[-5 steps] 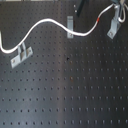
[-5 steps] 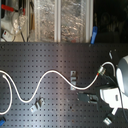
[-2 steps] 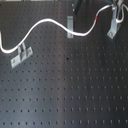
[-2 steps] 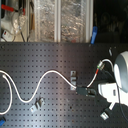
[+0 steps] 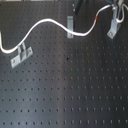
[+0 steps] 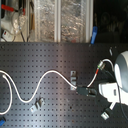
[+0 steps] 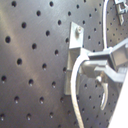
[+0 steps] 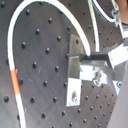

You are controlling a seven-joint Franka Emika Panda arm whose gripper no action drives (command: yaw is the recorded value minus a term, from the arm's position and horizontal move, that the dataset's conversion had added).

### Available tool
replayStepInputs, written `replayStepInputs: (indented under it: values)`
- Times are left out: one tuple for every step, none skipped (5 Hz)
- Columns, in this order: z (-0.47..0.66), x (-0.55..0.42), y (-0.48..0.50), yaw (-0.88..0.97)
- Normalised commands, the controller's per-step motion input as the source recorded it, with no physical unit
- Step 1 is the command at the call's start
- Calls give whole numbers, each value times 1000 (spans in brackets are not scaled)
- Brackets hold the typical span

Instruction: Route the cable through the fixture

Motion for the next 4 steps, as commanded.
replayStepInputs:
  values:
    - [-112,-98,-13,86]
    - [-284,-83,218,197]
    - [-581,-33,394,151]
    - [-769,-36,298,0]
